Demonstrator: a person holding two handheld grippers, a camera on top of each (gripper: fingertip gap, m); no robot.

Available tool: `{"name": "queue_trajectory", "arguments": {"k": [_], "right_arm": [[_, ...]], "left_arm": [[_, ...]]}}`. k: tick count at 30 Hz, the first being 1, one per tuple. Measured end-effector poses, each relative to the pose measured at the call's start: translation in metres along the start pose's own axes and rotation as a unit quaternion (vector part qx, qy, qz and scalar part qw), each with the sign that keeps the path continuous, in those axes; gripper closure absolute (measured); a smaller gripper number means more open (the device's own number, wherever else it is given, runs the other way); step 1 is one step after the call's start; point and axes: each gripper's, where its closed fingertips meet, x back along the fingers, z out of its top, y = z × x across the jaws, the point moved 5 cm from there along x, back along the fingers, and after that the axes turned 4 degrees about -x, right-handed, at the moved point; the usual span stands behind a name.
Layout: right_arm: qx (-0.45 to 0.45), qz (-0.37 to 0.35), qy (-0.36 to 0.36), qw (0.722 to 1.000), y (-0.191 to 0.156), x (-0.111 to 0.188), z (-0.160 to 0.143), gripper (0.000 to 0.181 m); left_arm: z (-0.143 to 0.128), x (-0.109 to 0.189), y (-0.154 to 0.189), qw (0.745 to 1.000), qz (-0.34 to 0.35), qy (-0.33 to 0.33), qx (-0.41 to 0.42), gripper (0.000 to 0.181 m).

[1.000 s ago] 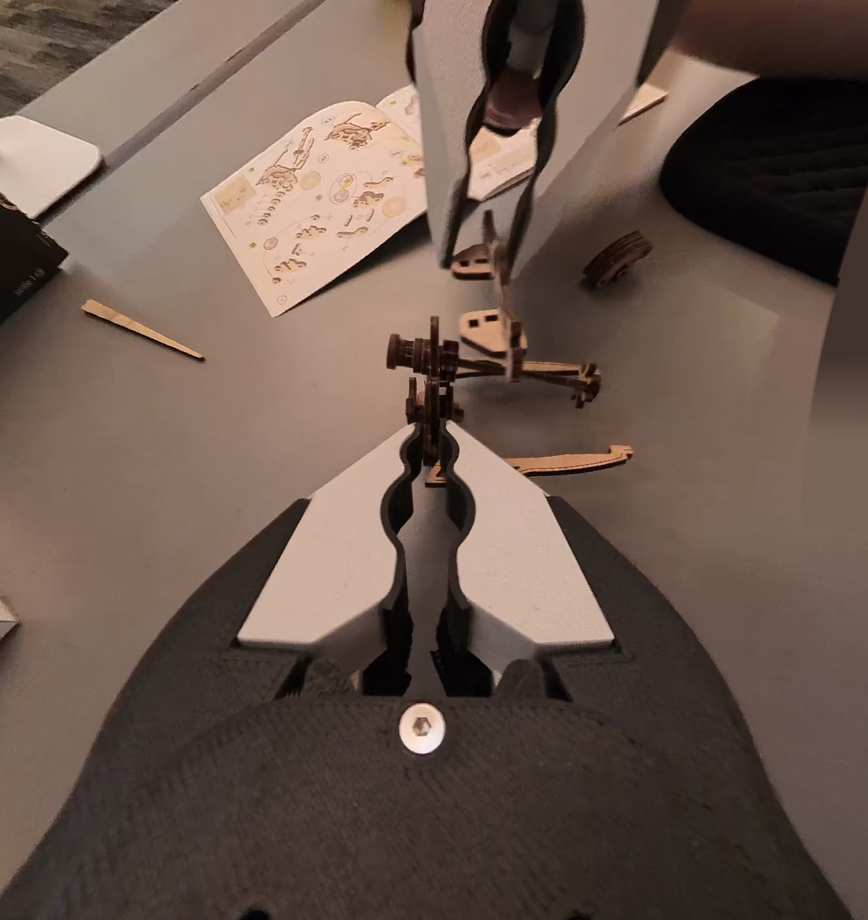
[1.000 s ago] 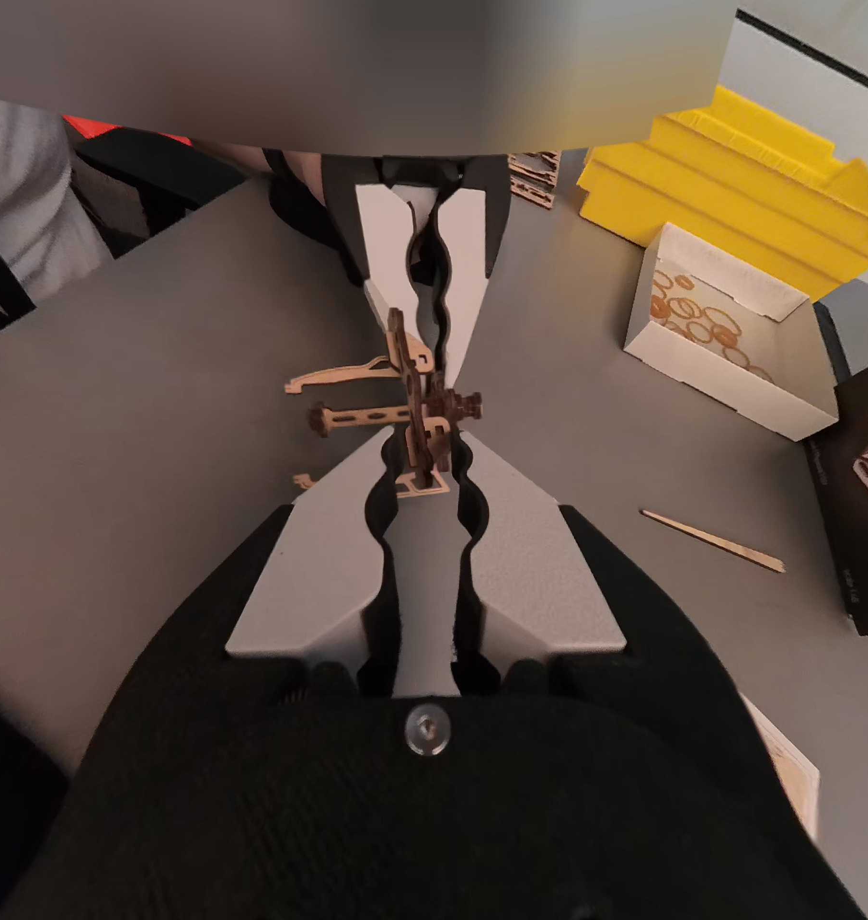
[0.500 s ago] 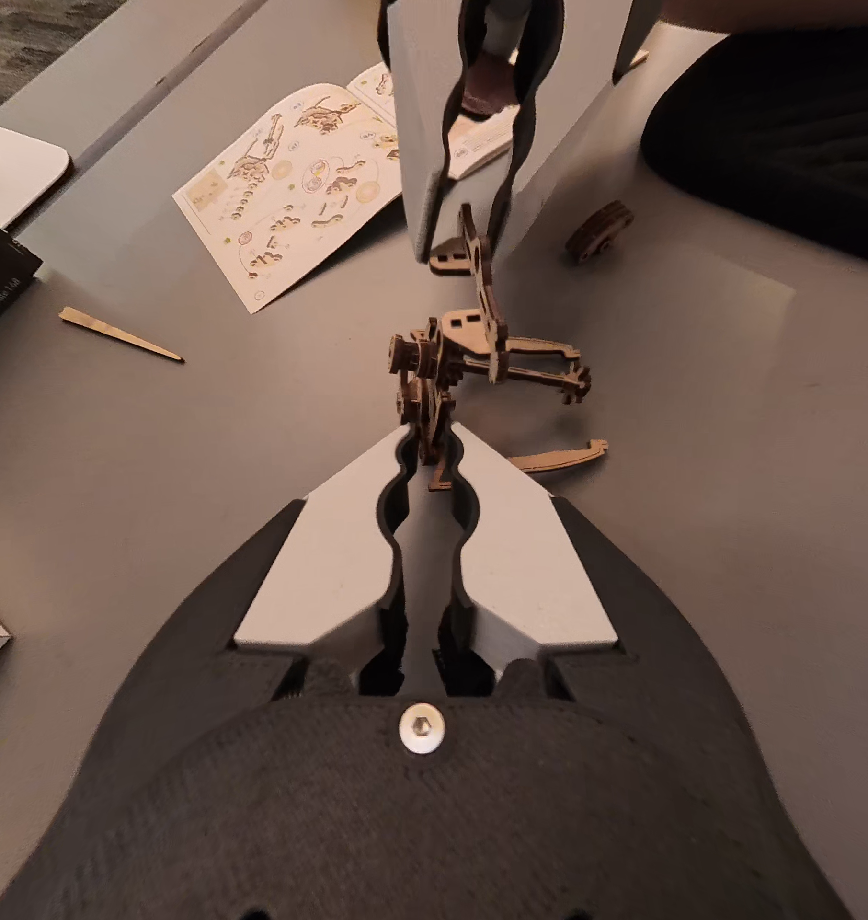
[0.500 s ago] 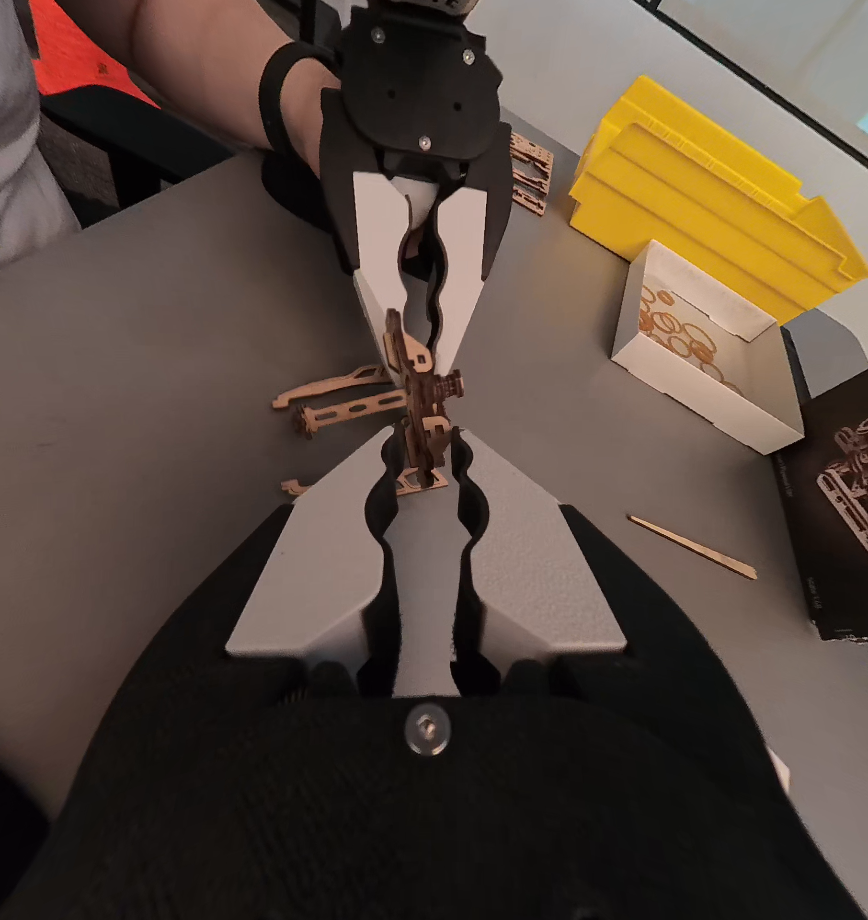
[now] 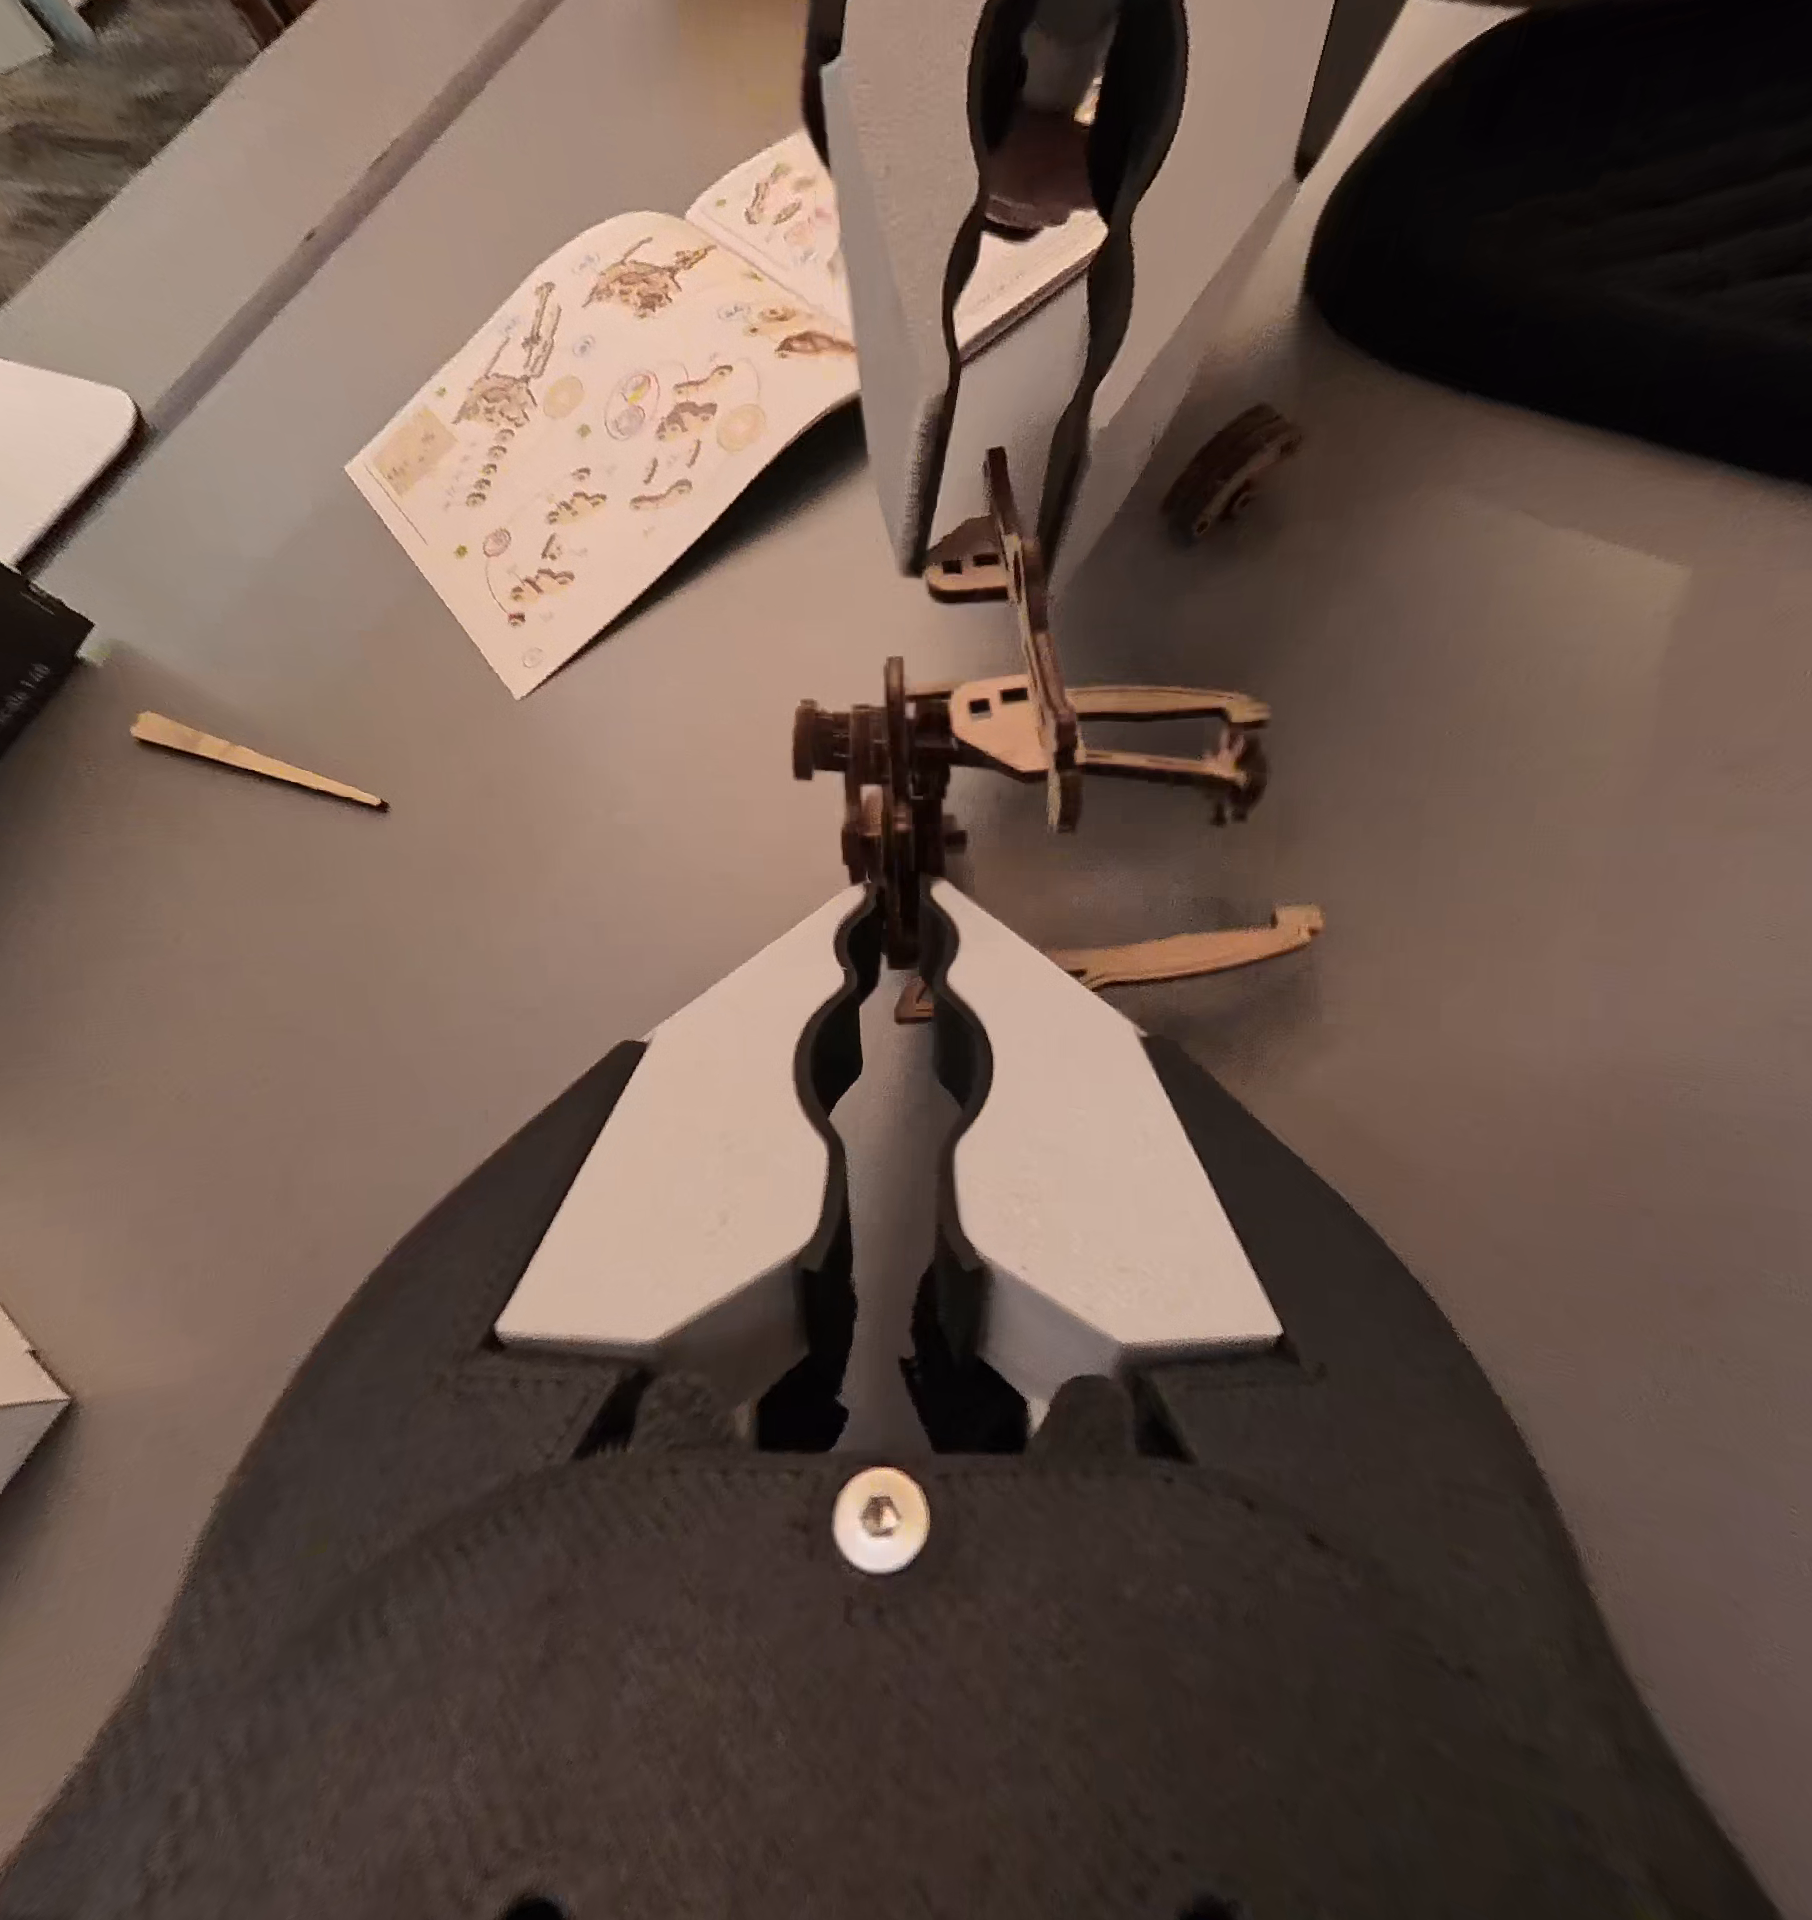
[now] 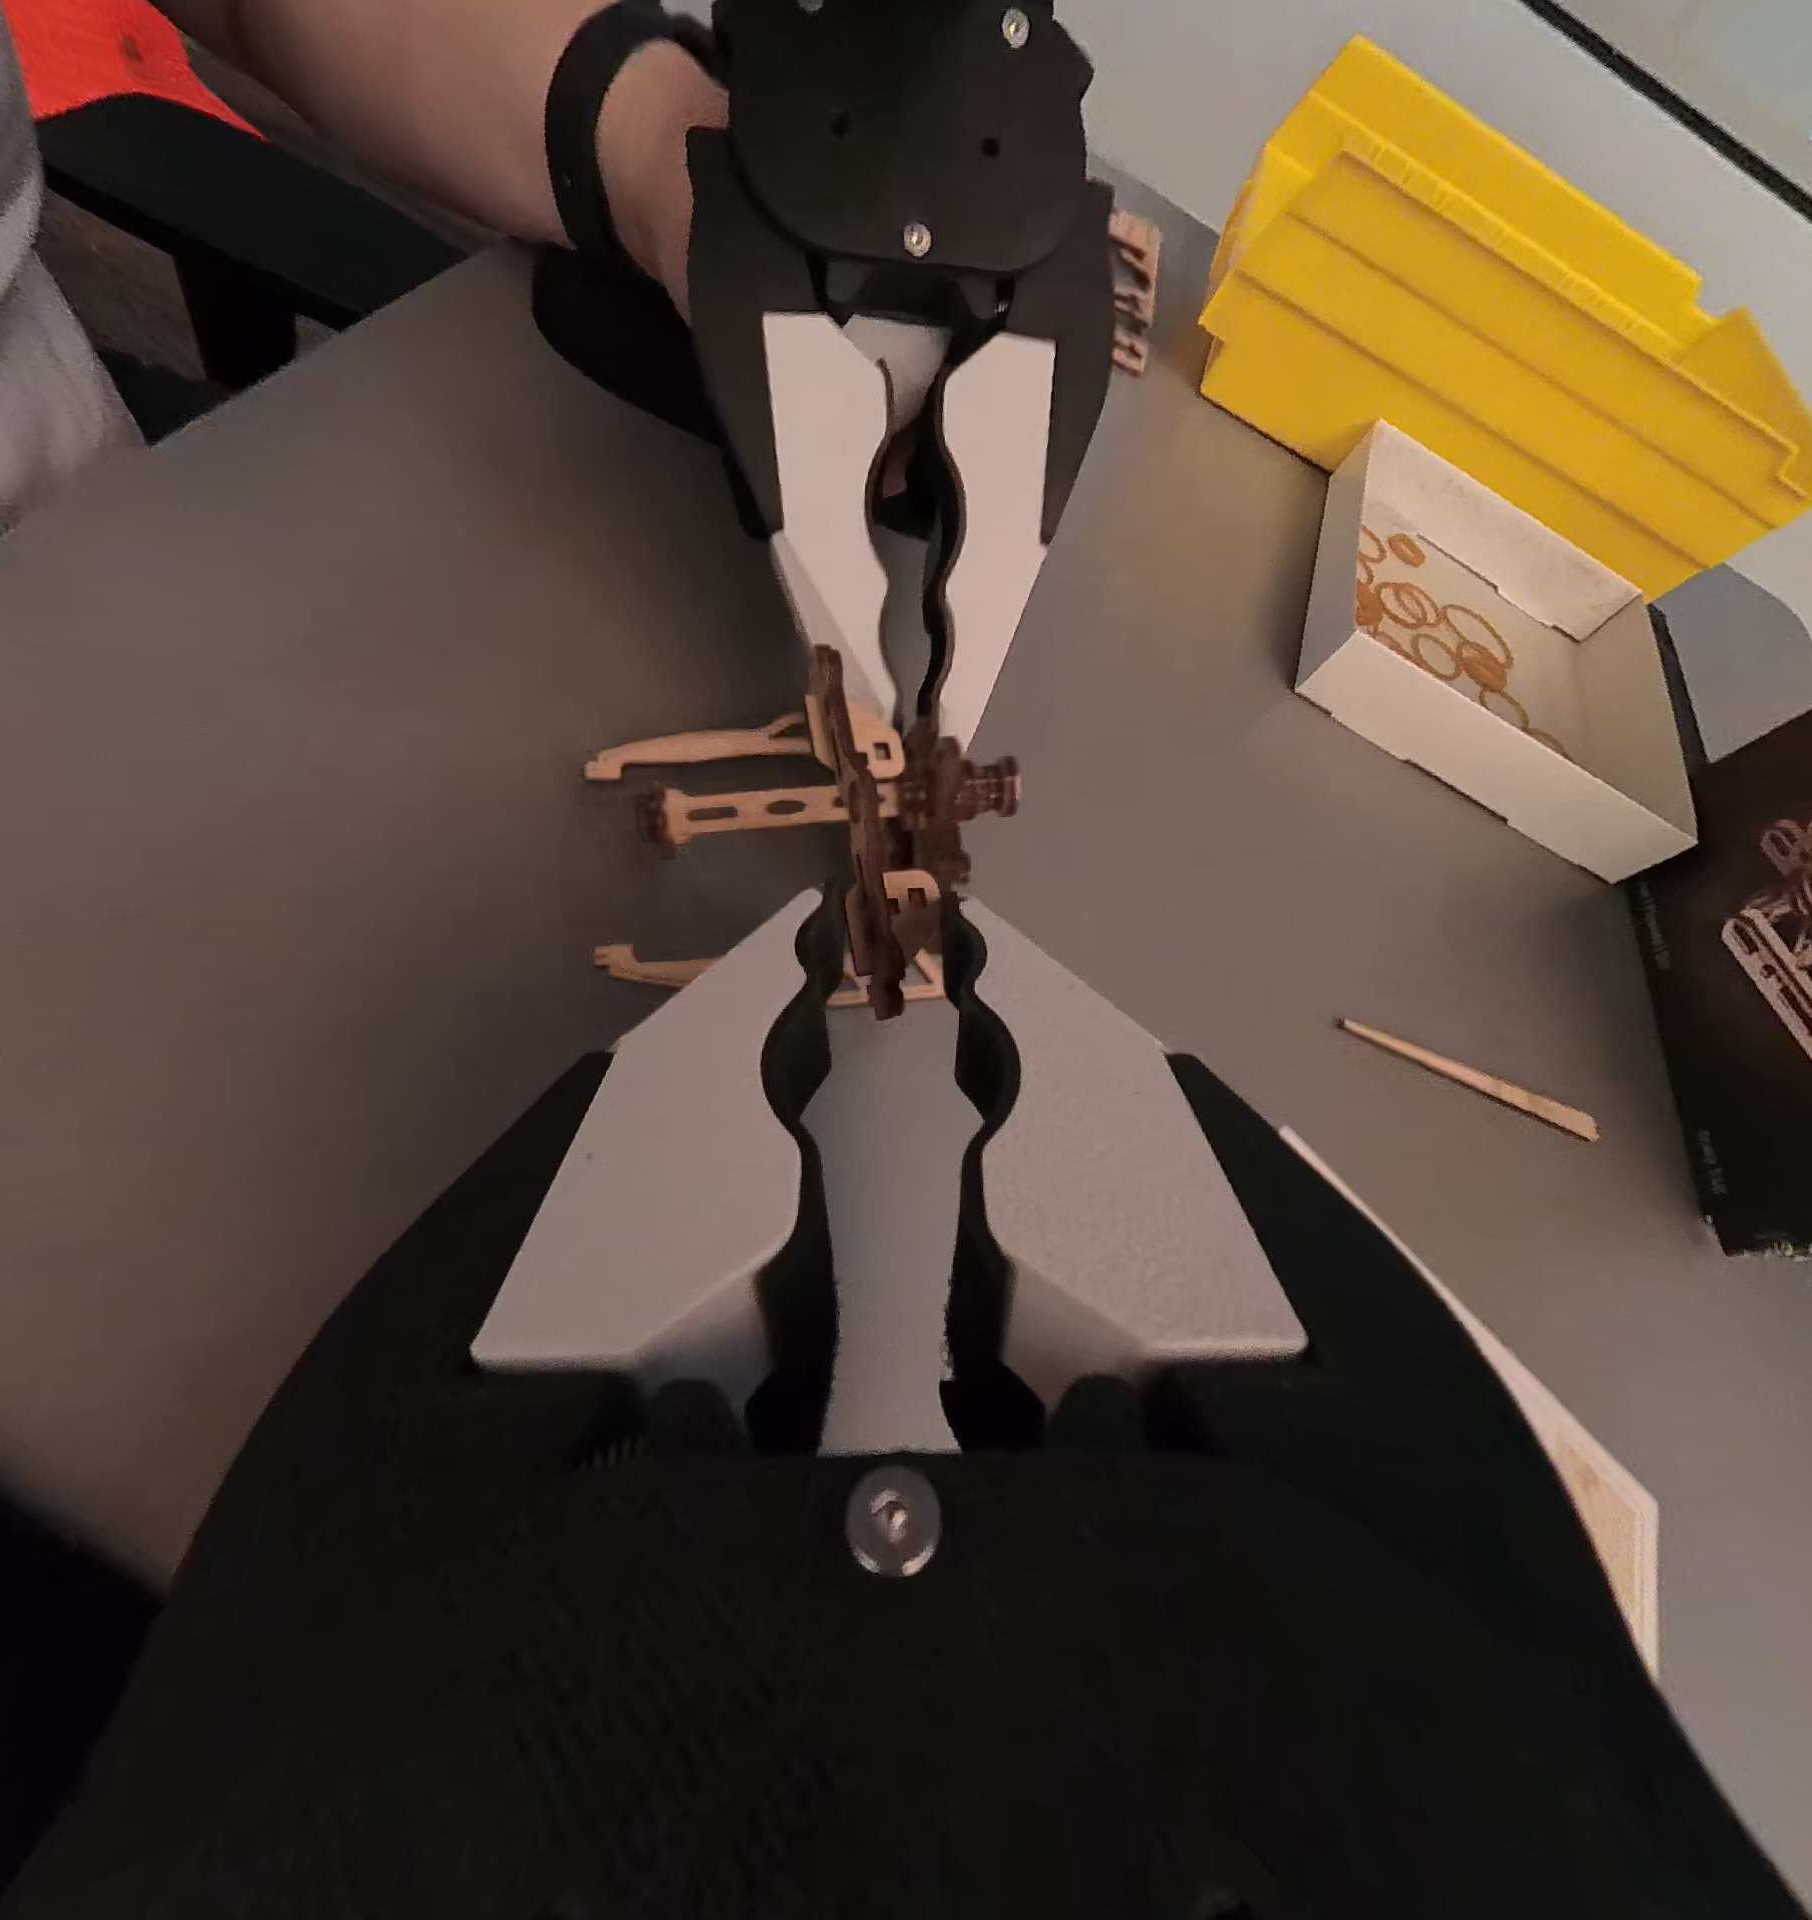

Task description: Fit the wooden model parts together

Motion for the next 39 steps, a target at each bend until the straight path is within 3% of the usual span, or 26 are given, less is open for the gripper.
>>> {"name": "queue_trajectory", "arguments": {"k": [7,11,16,19,22,24,28,30,32,36,39], "right_arm": [[-0.033,-0.009,-0.049,0.998,-0.034,0.005,-0.006,0.164],[-0.025,-0.042,-0.106,0.993,-0.036,0.006,-0.008,0.163],[-0.061,-0.043,-0.06,0.995,-0.045,0.017,0.015,0.164],[-0.083,-0.007,-0.076,0.994,-0.07,0.004,0.022,0.164],[-0.073,-0.002,-0.154,0.985,-0.084,-0.015,-0.002,0.164],[-0.094,0.011,-0.164,0.982,-0.089,-0.02,-0.007,0.163],[-0.133,0.017,-0.153,0.979,-0.092,-0.016,0.005,0.148],[-0.146,0.008,-0.101,0.984,-0.087,-0.014,0.032,0.154],[-0.194,-0.005,-0.093,0.977,-0.076,-0.02,0.05,0.166],[-0.203,0.016,-0.225,0.953,-0.08,-0.045,0.035,0.17],[-0.183,0.002,-0.247,0.952,-0.078,-0.056,0.031,0.169]], "left_arm": [[-0.002,0.008,-0.013,0.999,0.024,-0.004,-0.022,0.178],[-0.008,0.008,-0.01,0.998,-0.004,-0.025,-0.063,0.178],[-0.013,0.013,-0.013,0.991,-0.018,-0.033,-0.125,0.178],[-0.014,0.013,-0.02,0.991,-0.023,-0.028,-0.125,0.178],[-0.016,0.013,-0.024,0.993,-0.049,-0.016,-0.104,0.178],[-0.017,0.015,-0.027,0.995,-0.057,-0.004,-0.087,0.178],[-0.016,0.02,-0.029,0.996,-0.062,0.025,-0.066,0.178],[-0.015,0.024,-0.03,0.996,-0.062,0.038,-0.059,0.178],[-0.015,0.026,-0.031,0.996,-0.056,0.045,-0.054,0.178],[-0.015,0.028,-0.033,0.996,-0.057,0.052,-0.042,0.178],[-0.014,0.03,-0.032,0.996,-0.056,0.057,-0.04,0.178]]}}
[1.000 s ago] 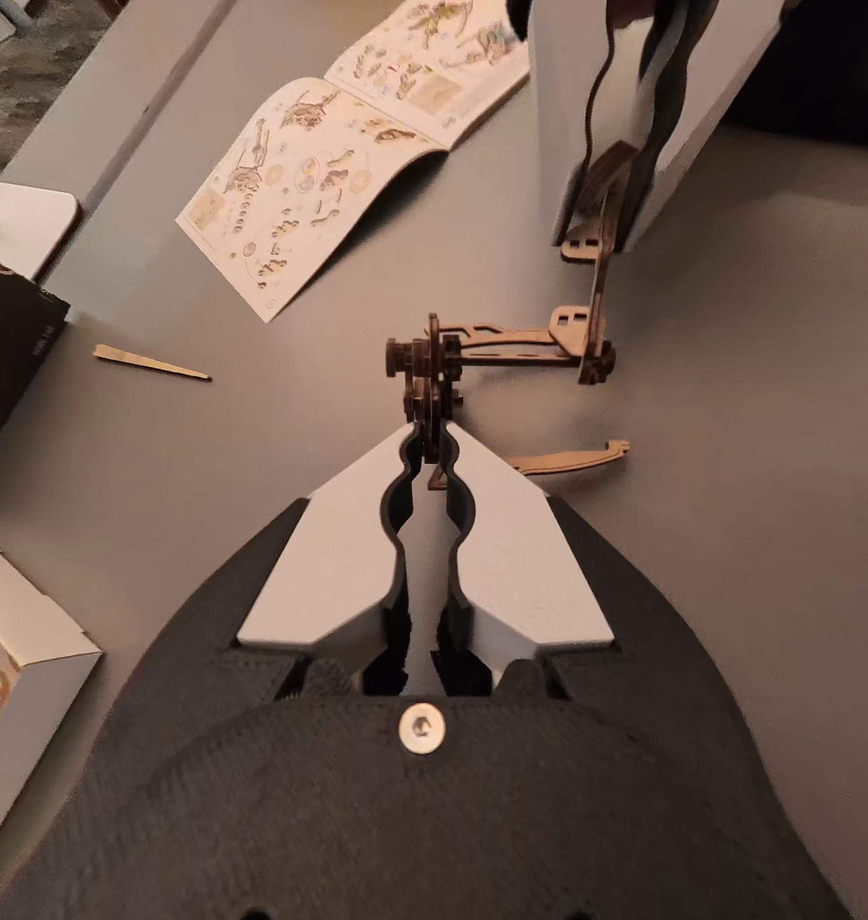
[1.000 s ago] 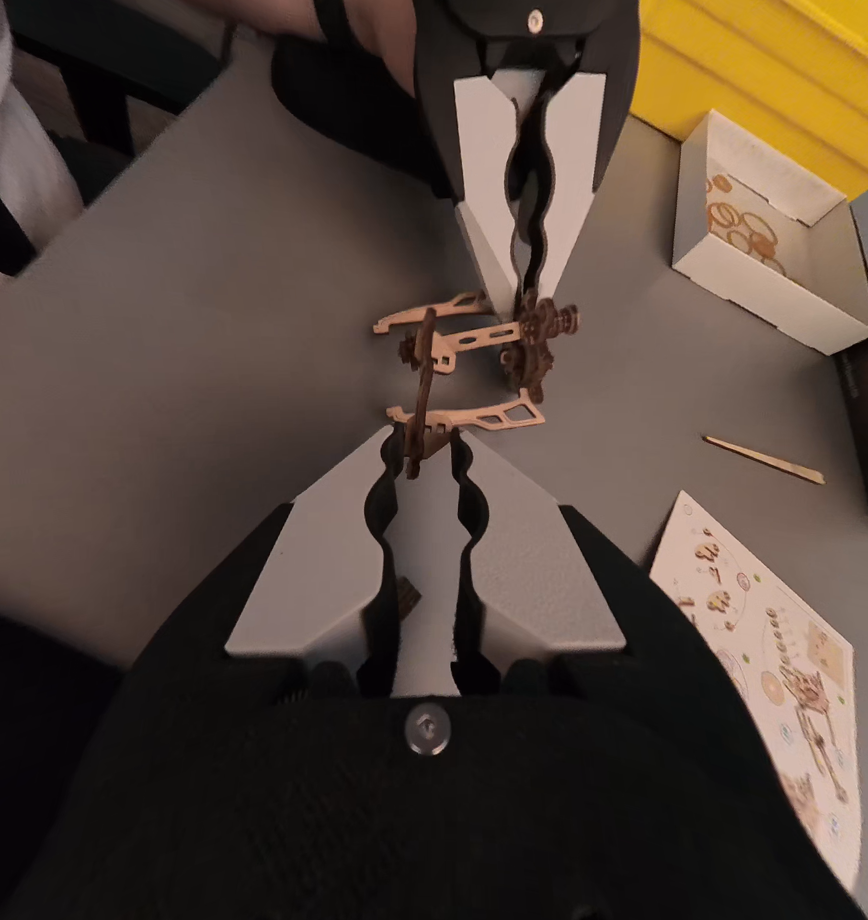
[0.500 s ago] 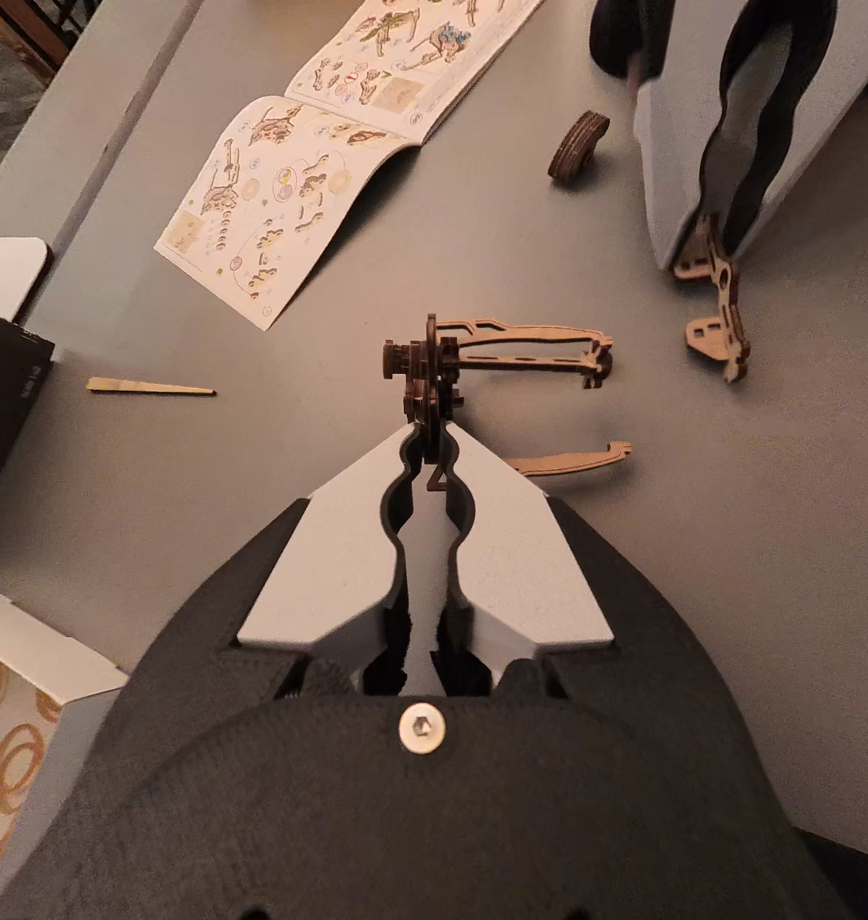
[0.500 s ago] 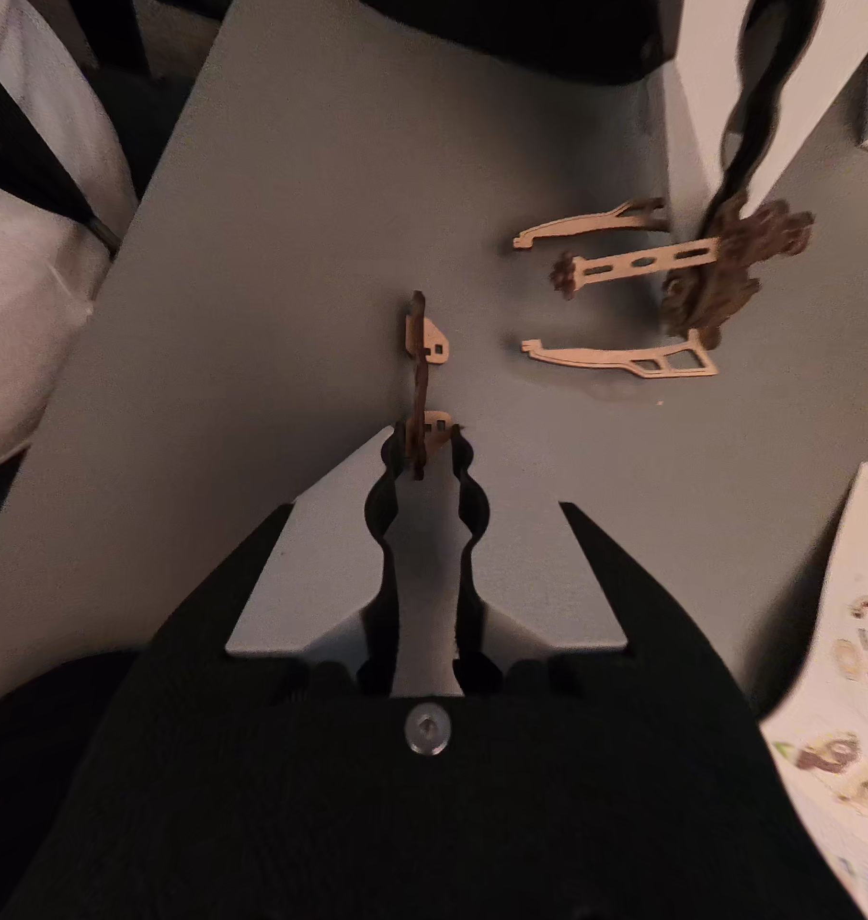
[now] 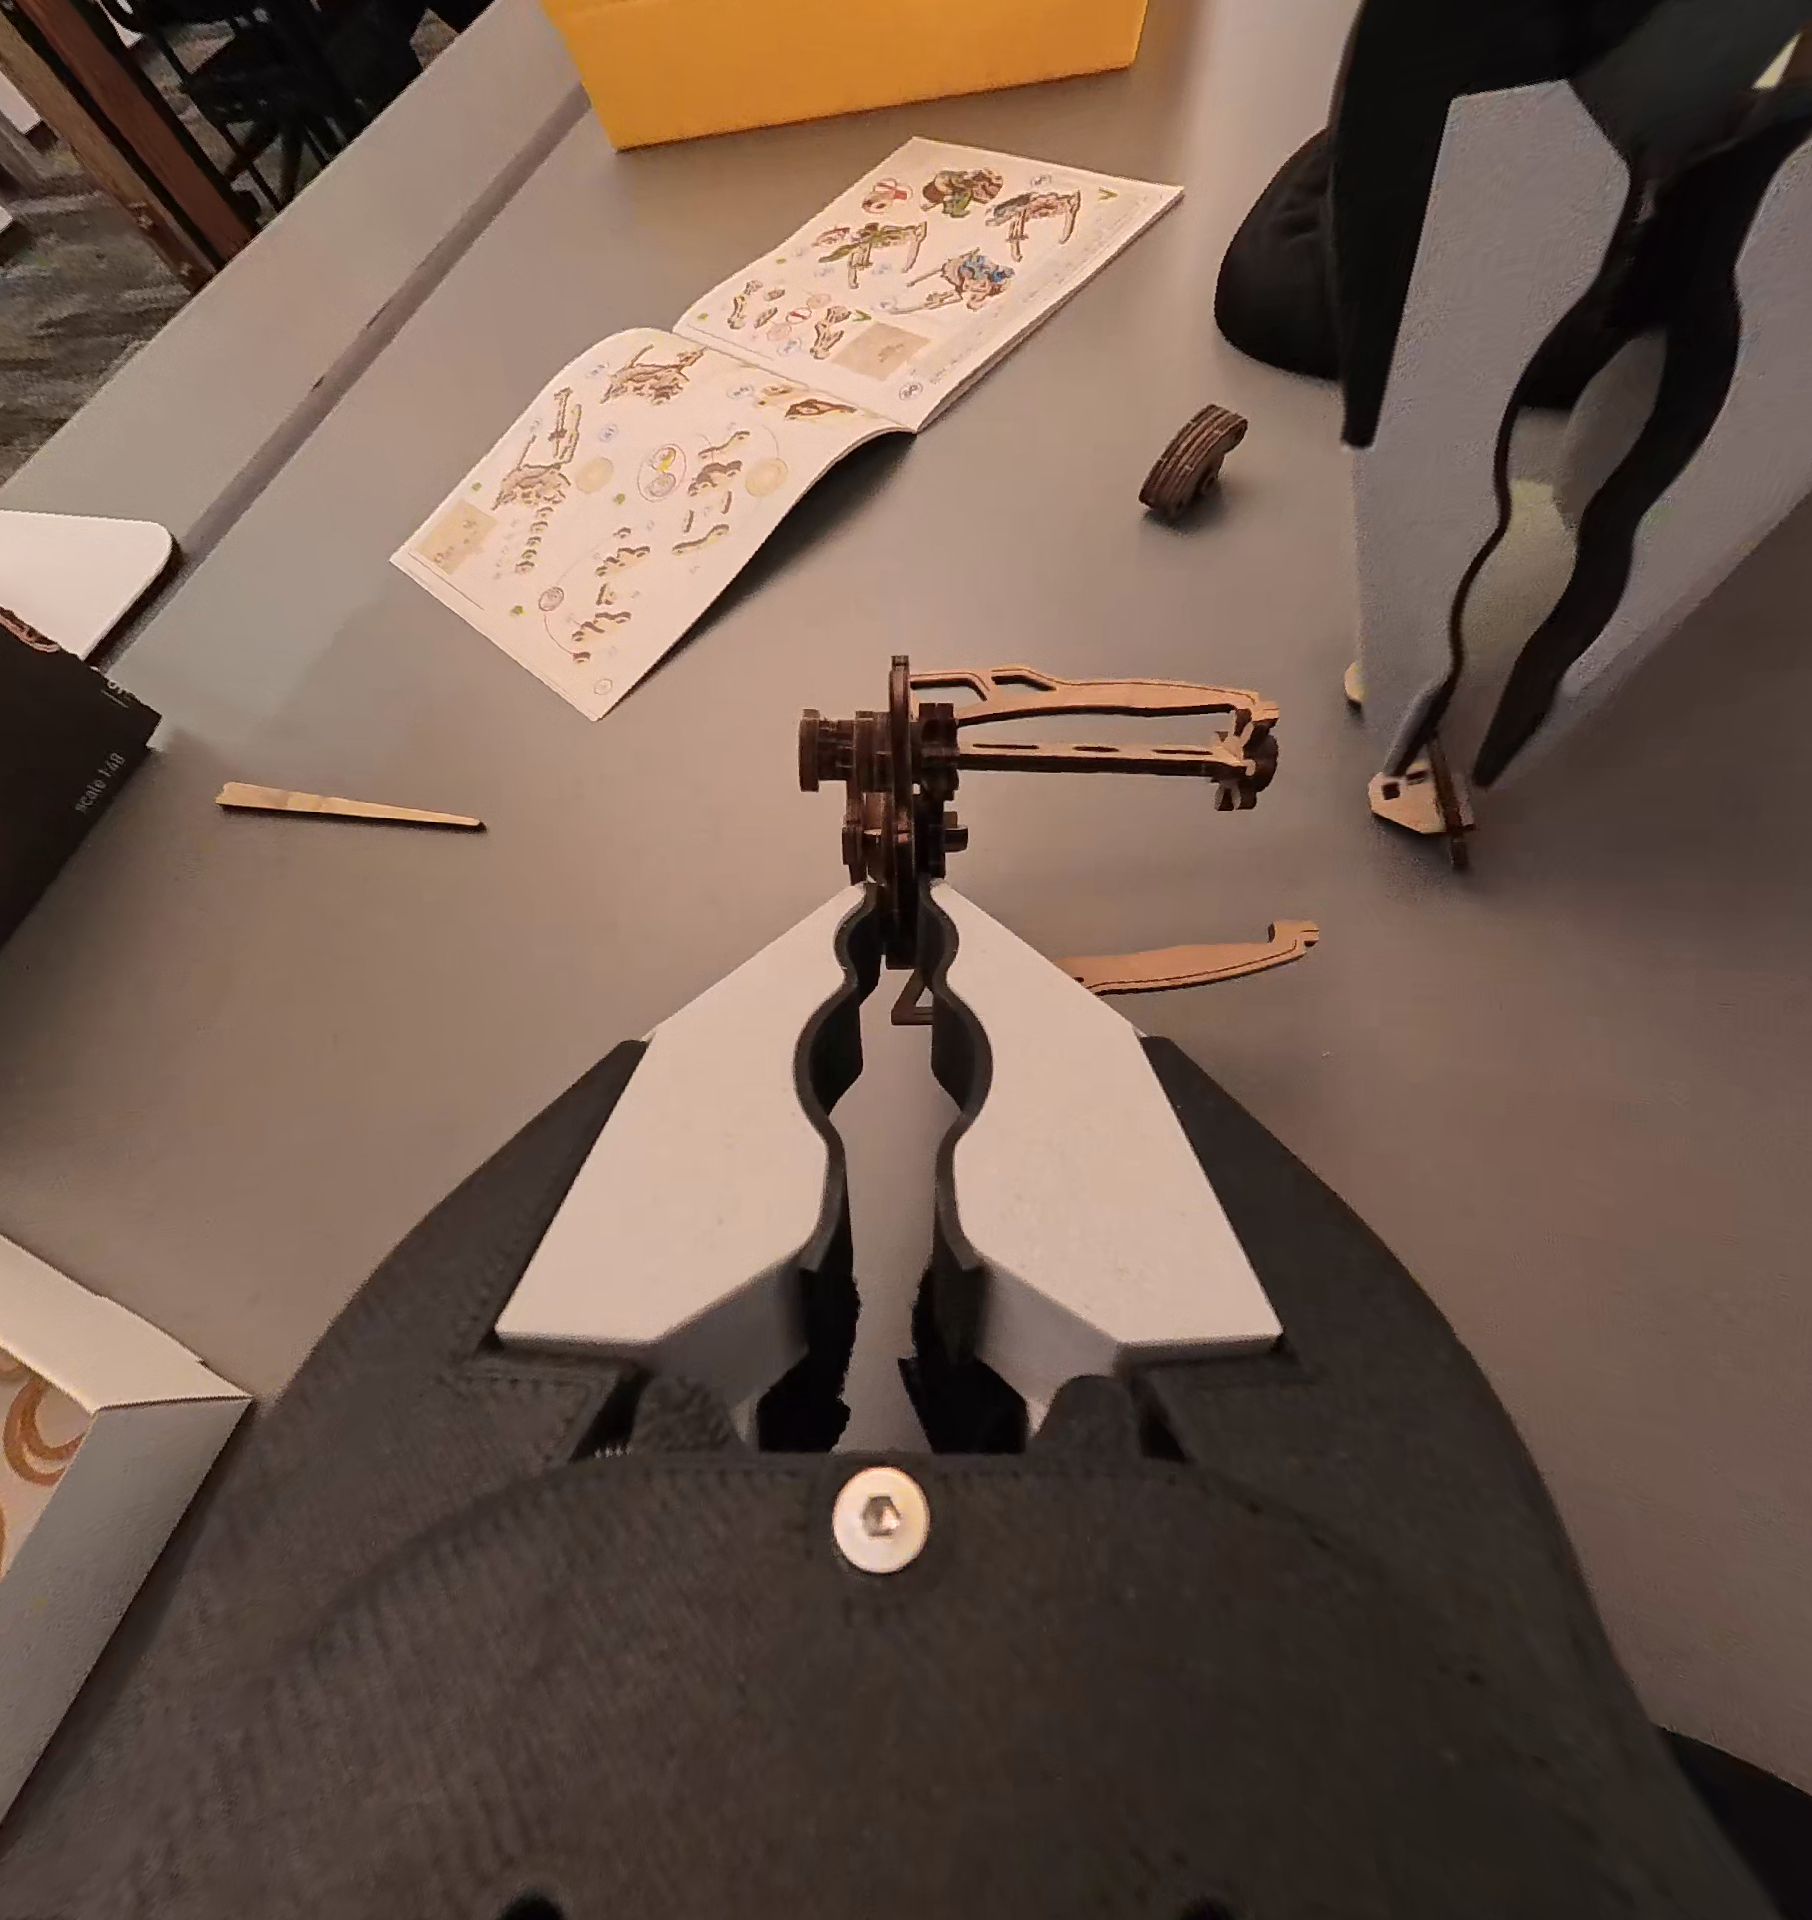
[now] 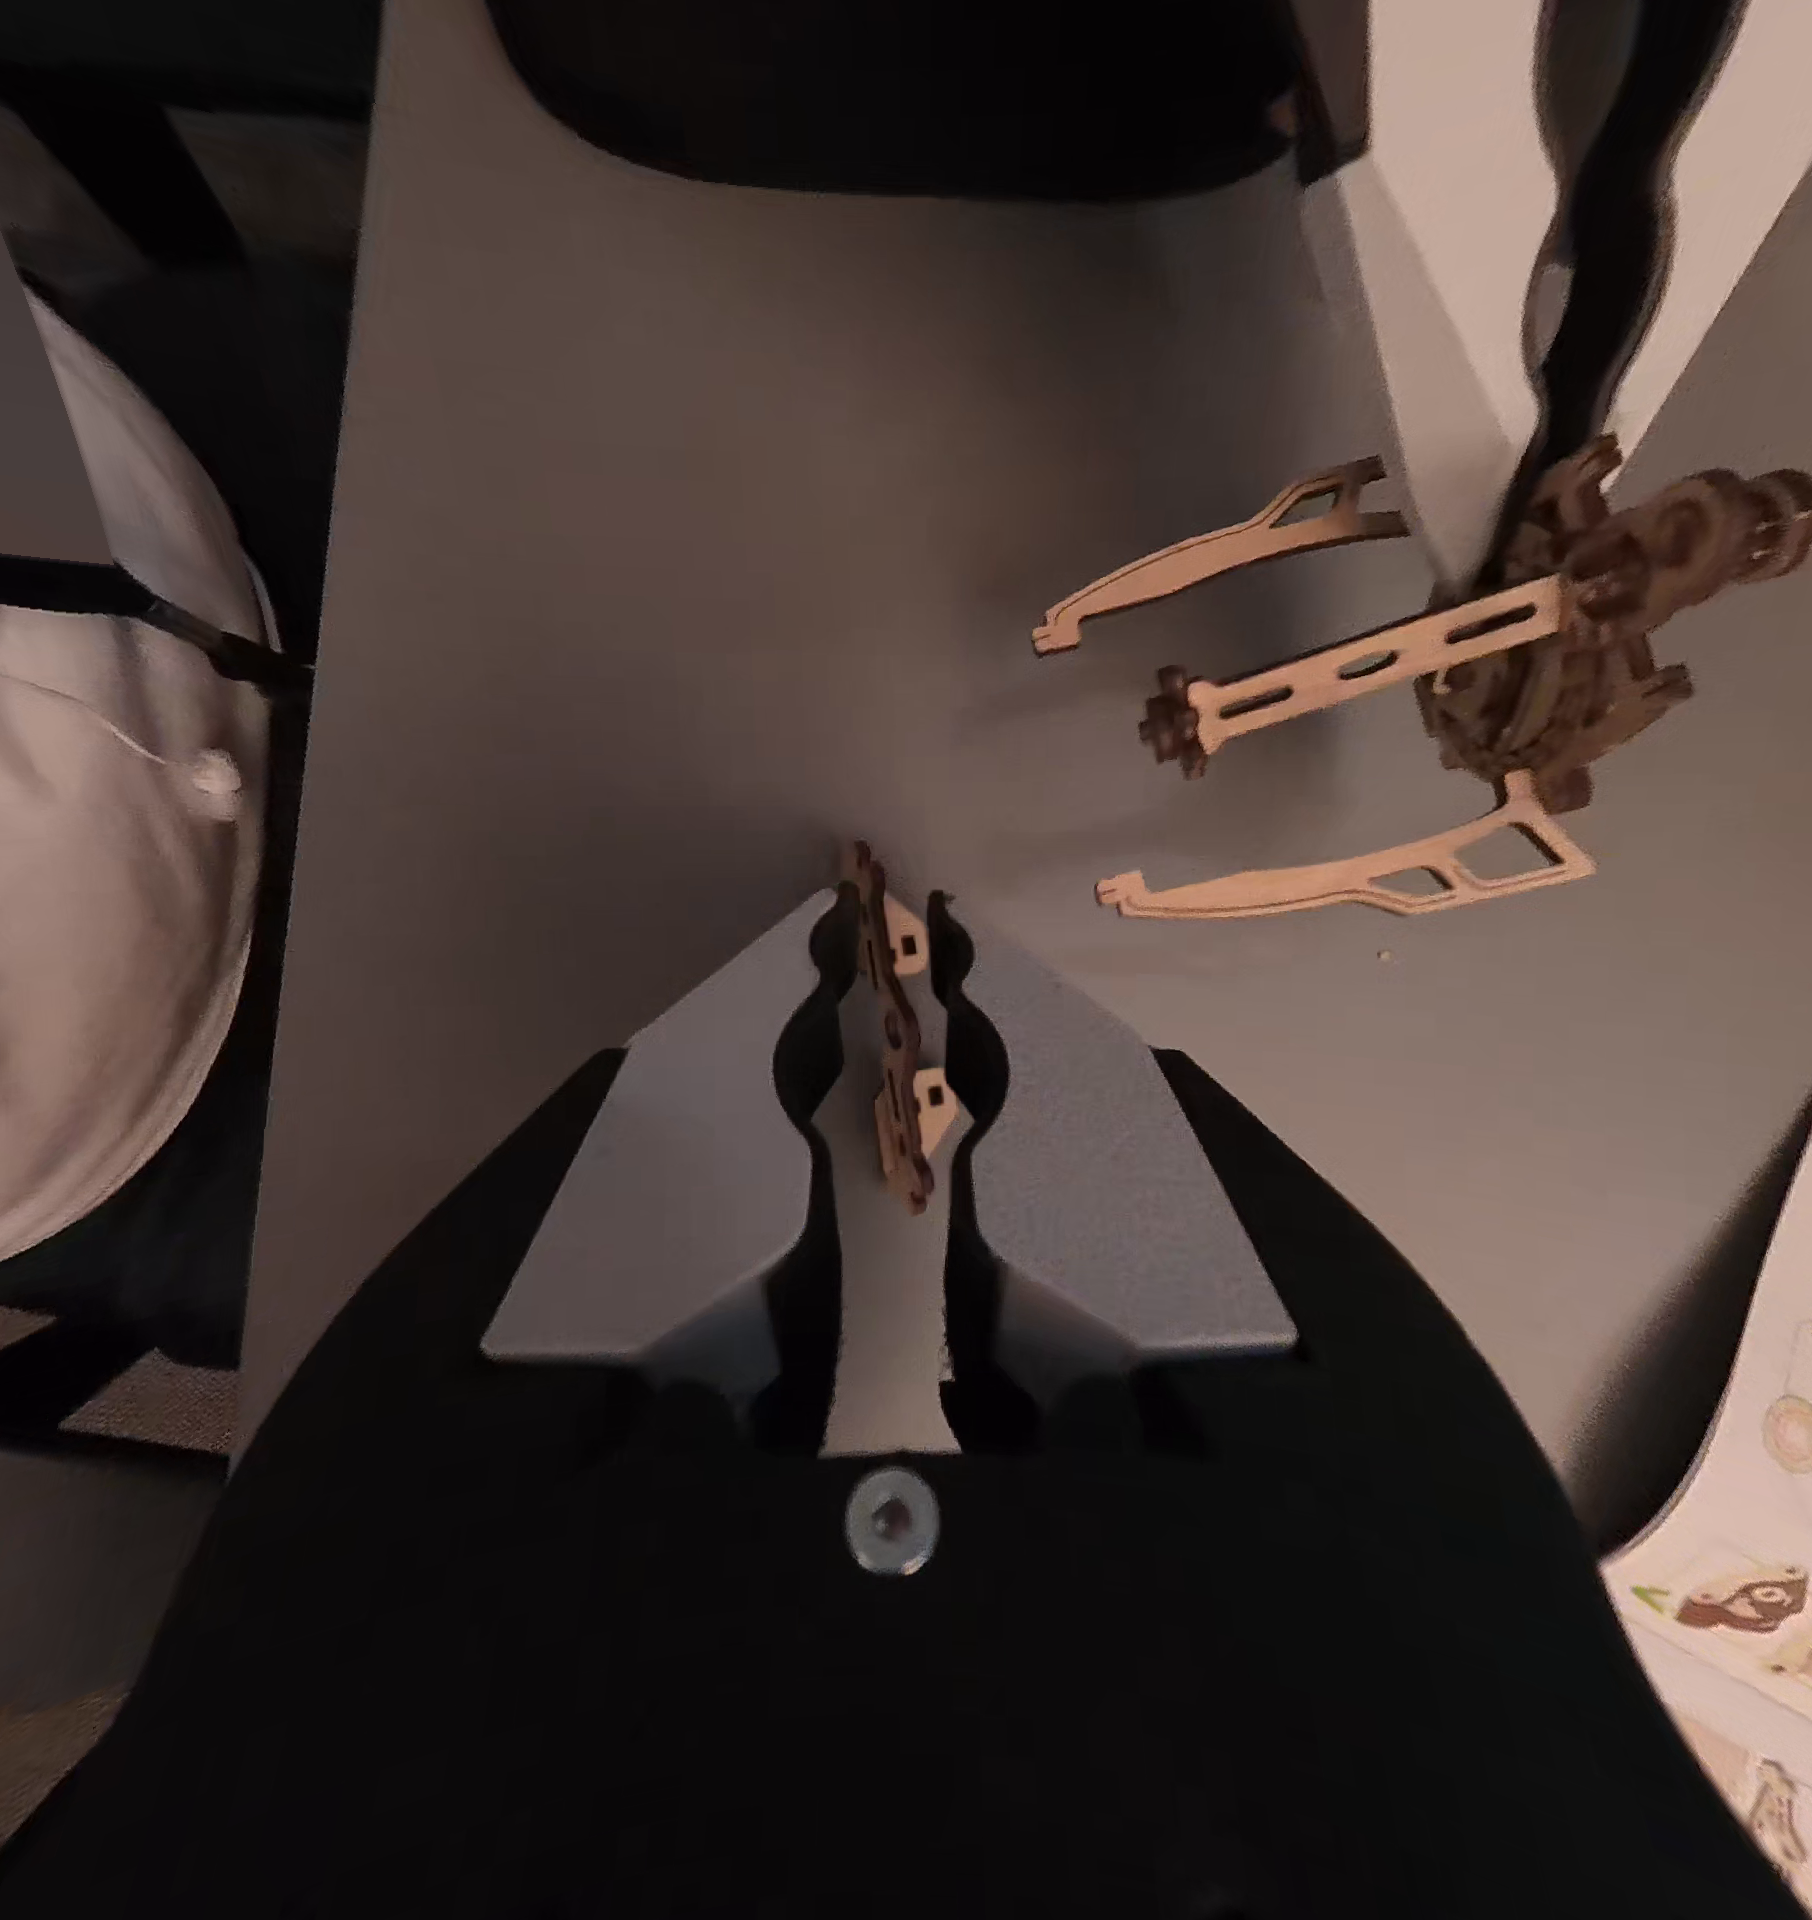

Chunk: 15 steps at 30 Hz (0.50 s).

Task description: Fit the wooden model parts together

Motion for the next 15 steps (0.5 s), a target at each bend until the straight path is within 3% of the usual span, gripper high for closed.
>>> {"name": "queue_trajectory", "arguments": {"k": [8,15], "right_arm": [[-0.025,0.062,-0.08,0.995,0.0002,-0.008,-0.003,0.177],[0.027,0.025,-0.083,0.996,-0.004,-0.0047,-0.0049,0.18]], "left_arm": [[0.0007,-0.0005,0.0042,1.0,0.0,-0.006,-0.012,0.178],[0.0014,0.001,0.0041,1.0,0.002,-0.007,-0.015,0.178]]}}
